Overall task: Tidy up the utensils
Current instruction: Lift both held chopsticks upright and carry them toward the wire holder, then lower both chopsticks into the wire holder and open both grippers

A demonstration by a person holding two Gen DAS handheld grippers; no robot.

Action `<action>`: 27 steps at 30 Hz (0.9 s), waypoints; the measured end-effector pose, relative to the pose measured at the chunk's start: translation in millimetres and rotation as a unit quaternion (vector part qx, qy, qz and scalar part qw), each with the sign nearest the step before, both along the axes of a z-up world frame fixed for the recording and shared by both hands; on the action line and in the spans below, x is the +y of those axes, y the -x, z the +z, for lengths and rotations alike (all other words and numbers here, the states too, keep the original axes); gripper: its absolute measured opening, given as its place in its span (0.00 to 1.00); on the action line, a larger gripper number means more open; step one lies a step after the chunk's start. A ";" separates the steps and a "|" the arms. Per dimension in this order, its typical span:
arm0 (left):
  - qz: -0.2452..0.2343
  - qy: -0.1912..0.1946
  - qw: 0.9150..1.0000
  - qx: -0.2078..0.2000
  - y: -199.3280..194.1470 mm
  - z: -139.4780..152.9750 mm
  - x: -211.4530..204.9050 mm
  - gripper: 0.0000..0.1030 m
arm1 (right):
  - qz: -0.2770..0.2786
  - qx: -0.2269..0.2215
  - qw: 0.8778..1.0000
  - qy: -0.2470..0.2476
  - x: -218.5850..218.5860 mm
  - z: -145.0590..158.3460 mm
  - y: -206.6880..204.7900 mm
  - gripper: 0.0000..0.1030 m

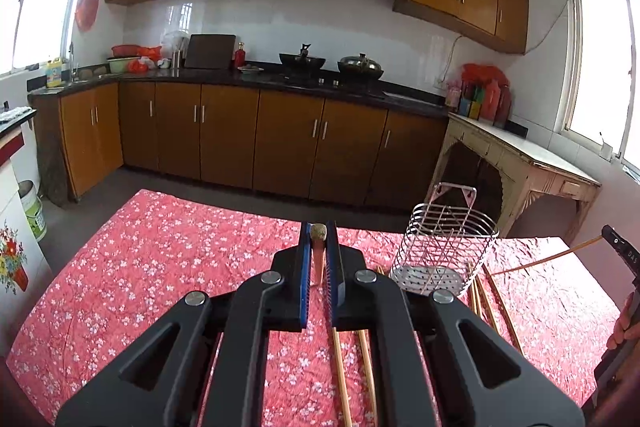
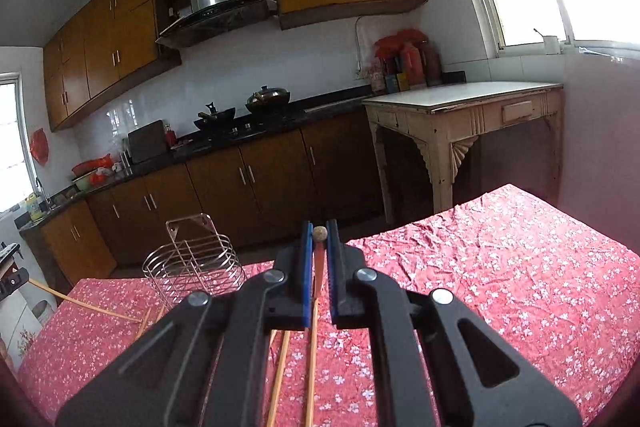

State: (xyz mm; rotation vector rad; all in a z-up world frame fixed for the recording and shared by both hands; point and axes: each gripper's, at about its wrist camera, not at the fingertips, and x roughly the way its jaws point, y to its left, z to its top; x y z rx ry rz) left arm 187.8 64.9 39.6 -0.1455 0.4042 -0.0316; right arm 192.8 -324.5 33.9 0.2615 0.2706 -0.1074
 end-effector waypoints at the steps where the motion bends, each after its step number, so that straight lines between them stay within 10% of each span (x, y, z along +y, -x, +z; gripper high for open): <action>1: 0.001 0.000 1.000 -0.001 -1.2 1.3 0.2 0.07 | 0.000 -0.003 1.000 0.002 0.5 3.4 -2.0 0.07; 27: -0.009 -0.010 0.994 -0.109 -37.0 144.1 -57.1 0.07 | 0.092 -0.042 0.994 0.039 51.1 174.0 -55.0 0.07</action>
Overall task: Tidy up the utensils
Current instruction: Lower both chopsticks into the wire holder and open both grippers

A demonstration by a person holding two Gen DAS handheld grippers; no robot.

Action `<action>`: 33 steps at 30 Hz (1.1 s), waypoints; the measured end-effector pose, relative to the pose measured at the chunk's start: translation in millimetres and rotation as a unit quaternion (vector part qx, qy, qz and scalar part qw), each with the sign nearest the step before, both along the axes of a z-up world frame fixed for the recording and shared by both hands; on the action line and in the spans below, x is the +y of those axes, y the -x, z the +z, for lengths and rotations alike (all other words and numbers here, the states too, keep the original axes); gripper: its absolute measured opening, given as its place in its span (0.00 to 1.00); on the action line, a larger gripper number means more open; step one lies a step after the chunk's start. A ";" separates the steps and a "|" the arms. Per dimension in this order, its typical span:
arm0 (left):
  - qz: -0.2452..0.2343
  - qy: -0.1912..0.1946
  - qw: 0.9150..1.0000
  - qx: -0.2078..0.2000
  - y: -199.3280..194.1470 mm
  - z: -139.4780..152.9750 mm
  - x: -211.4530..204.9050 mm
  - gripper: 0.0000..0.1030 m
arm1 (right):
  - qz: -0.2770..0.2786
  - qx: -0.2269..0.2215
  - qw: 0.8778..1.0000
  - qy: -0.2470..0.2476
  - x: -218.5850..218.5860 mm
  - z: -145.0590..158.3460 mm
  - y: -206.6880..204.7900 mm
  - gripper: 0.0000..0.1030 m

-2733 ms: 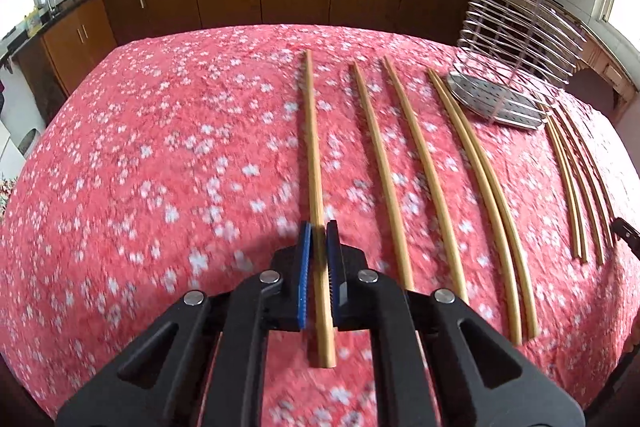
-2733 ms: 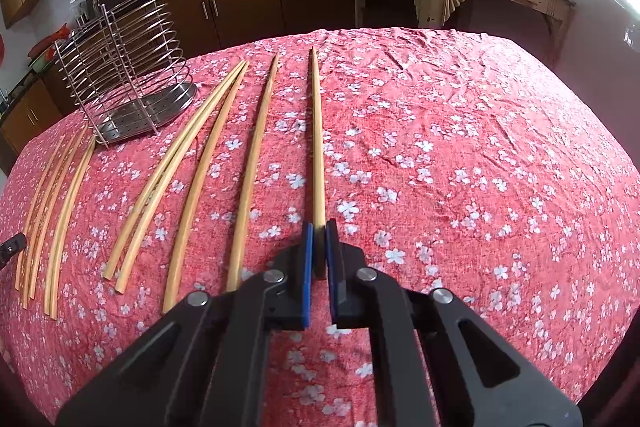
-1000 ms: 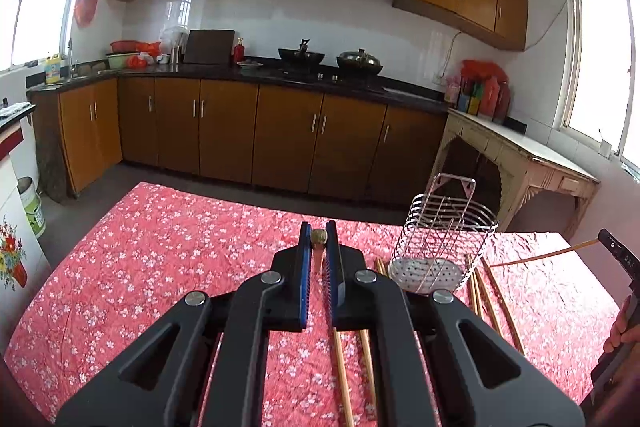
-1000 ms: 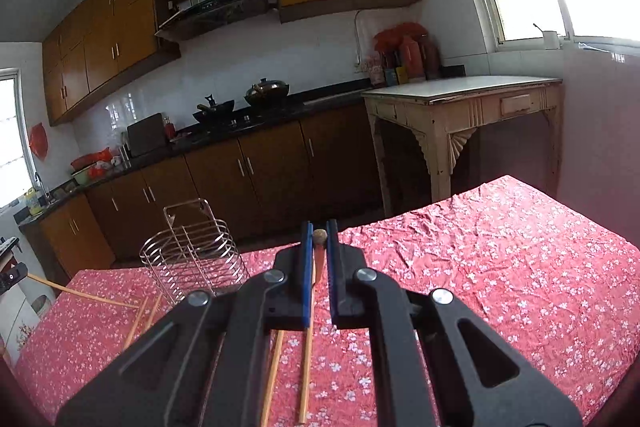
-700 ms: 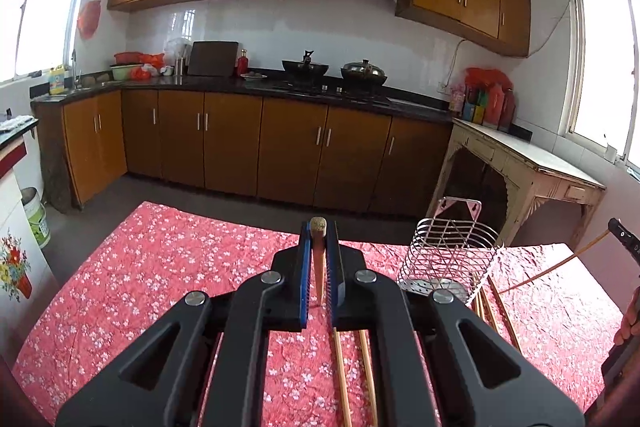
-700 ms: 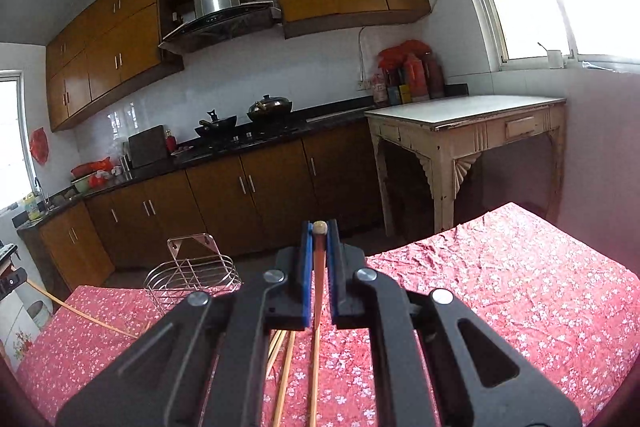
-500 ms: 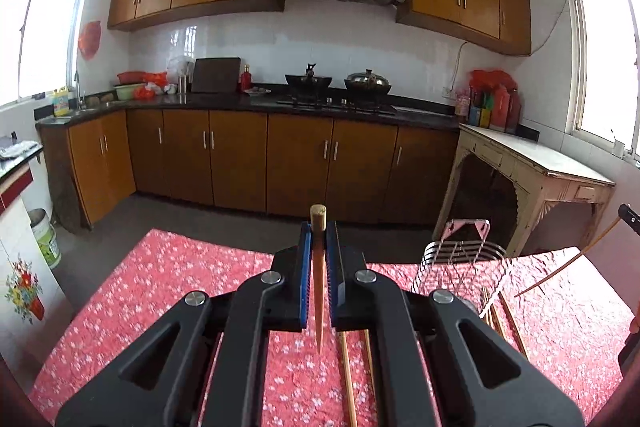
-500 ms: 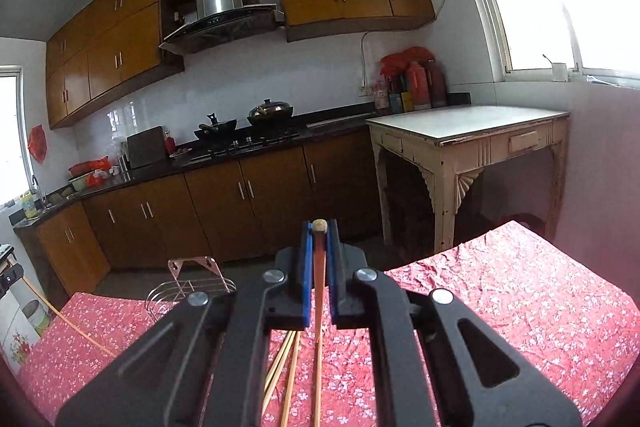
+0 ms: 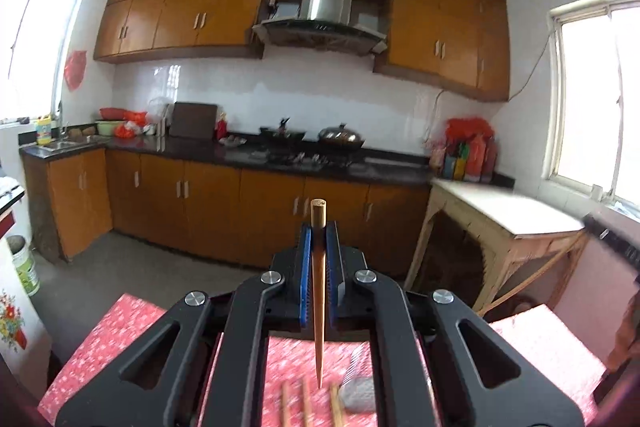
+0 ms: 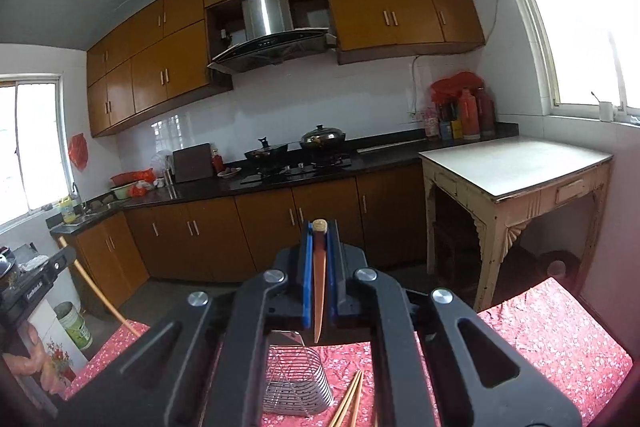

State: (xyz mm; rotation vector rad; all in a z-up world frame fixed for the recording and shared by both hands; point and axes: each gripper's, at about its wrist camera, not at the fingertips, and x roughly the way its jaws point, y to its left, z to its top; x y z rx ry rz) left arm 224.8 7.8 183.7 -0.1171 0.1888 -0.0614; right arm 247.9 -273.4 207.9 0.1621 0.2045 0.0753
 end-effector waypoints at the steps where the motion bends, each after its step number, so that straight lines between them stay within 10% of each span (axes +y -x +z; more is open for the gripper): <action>1: -0.003 0.002 1.000 -0.005 -2.1 5.1 -6.8 0.07 | 0.006 0.003 1.000 0.006 5.5 1.2 -2.5 0.07; 33: -0.004 -0.026 0.994 0.105 -99.9 -68.1 -63.4 0.07 | 0.047 0.160 0.985 -0.039 19.4 -95.1 -118.6 0.11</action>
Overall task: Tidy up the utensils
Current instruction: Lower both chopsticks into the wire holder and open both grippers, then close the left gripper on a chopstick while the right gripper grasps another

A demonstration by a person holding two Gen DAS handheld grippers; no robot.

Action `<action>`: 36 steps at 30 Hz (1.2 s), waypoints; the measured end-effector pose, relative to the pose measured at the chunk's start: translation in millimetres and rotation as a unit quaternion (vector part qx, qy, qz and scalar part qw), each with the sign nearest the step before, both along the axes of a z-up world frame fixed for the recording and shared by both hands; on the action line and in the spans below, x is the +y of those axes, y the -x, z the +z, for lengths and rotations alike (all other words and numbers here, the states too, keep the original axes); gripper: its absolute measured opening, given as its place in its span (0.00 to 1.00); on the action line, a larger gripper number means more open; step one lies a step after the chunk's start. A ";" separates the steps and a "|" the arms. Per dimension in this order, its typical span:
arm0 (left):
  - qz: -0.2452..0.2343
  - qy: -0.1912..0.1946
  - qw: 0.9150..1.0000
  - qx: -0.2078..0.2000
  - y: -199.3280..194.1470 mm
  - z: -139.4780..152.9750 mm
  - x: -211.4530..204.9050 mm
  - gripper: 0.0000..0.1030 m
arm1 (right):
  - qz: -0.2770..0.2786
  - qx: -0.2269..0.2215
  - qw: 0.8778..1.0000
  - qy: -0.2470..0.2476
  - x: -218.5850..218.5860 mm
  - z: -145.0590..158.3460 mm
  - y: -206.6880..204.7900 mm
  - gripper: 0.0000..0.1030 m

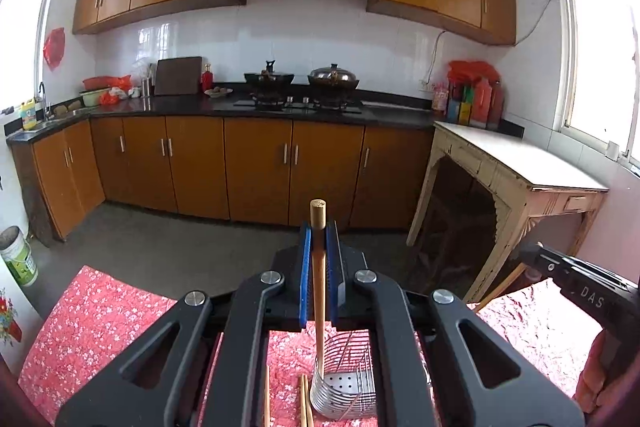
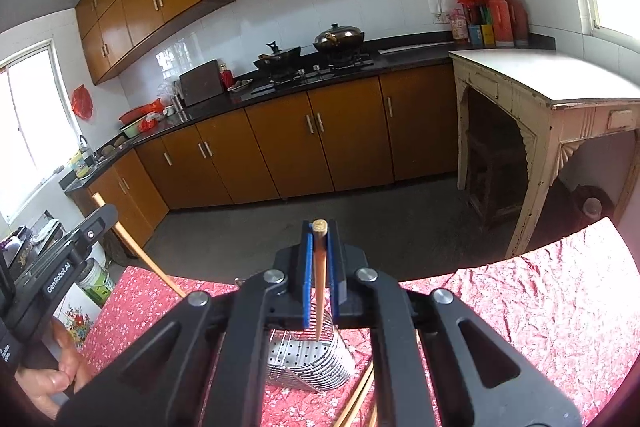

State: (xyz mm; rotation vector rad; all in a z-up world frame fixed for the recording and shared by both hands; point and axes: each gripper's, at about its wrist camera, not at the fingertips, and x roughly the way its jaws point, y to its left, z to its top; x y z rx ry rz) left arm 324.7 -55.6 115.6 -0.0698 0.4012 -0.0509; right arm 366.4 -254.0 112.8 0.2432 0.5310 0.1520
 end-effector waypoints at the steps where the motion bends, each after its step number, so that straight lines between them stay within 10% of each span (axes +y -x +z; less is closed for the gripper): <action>1: 0.002 -0.002 1.000 0.004 0.3 -0.4 0.5 0.07 | -0.006 -0.002 1.000 0.003 -0.7 0.1 1.7 0.16; 3: 0.006 -0.009 1.000 0.005 2.7 0.0 1.8 0.11 | -0.017 -0.006 1.000 0.004 -4.8 0.5 6.5 0.25; 7: 0.027 -0.020 0.999 -0.009 17.6 6.4 7.9 0.49 | -0.037 -0.016 0.999 0.006 -15.8 4.2 21.9 0.39; 22: 0.060 -0.018 0.998 -0.012 105.5 -2.3 62.9 0.51 | -0.096 0.012 0.995 0.021 -62.5 -44.5 106.5 0.47; 36: 0.076 -0.039 0.991 0.102 135.0 -133.7 98.2 0.51 | -0.051 0.141 0.986 0.076 -25.0 -198.2 131.6 0.46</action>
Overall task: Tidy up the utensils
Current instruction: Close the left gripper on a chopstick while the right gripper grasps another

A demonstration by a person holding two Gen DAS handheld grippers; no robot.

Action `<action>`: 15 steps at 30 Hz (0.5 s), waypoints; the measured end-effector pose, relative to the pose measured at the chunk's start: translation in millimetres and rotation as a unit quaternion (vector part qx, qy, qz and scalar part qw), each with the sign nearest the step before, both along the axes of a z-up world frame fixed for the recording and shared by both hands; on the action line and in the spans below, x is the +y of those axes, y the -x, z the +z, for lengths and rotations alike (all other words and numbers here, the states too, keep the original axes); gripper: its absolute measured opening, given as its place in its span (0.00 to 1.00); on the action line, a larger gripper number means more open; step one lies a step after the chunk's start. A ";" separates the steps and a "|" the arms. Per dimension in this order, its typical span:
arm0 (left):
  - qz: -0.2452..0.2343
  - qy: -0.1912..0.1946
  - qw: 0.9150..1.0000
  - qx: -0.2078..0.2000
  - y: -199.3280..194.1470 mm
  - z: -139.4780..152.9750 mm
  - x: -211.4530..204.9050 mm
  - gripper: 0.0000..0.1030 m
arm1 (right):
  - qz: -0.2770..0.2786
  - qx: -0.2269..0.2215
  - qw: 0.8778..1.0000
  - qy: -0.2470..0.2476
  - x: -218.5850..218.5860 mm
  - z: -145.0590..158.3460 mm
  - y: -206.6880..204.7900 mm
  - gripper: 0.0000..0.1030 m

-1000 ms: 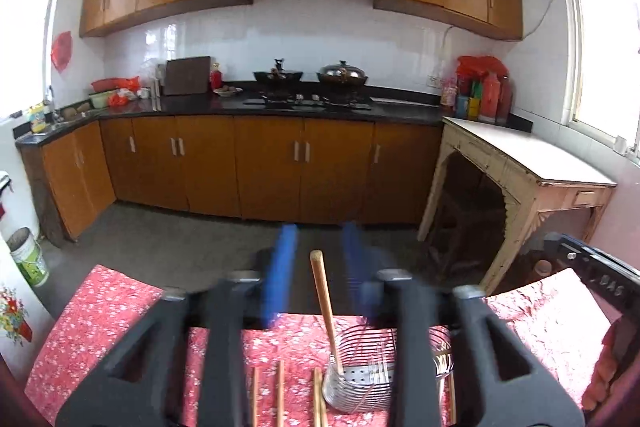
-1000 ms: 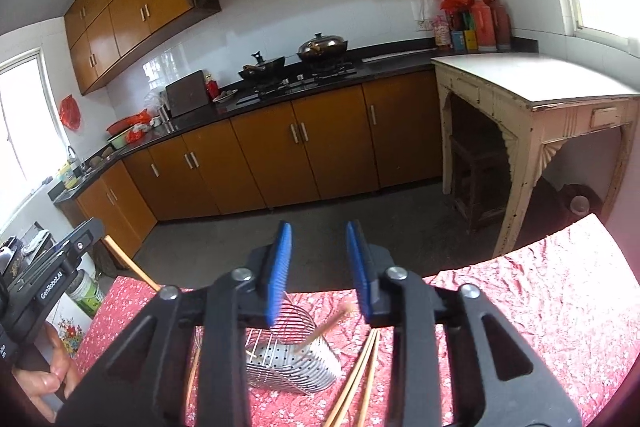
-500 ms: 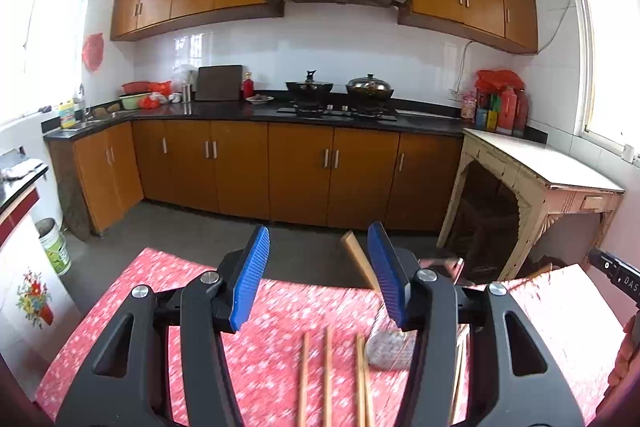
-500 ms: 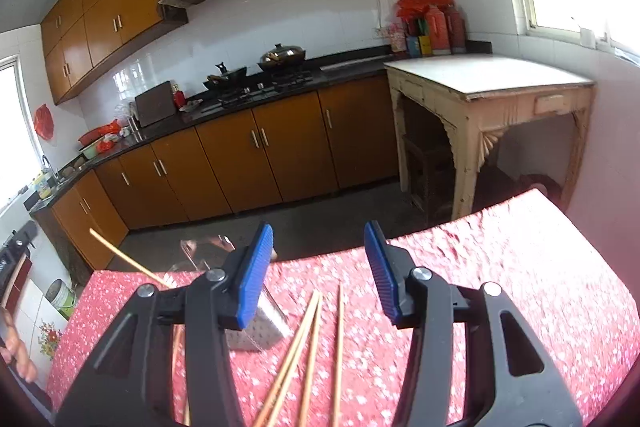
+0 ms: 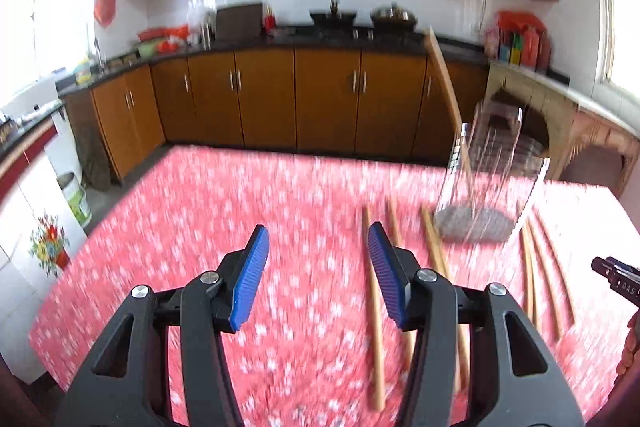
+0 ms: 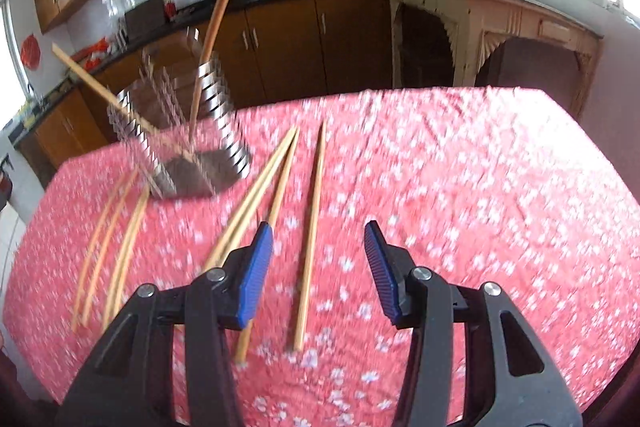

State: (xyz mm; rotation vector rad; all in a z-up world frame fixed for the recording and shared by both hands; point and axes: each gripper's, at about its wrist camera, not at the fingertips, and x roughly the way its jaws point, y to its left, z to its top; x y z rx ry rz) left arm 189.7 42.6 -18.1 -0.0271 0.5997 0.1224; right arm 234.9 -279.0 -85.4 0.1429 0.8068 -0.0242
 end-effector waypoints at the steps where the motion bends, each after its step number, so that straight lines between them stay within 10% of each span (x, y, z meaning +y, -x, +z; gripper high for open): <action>1: -0.004 0.000 1.000 0.011 1.5 -9.4 1.3 0.51 | 0.004 0.008 1.000 0.003 2.5 -7.6 1.0 0.46; 15: -0.068 0.020 0.993 0.098 14.9 -87.5 -19.9 0.49 | 0.018 0.039 0.999 0.030 17.9 -39.6 13.1 0.34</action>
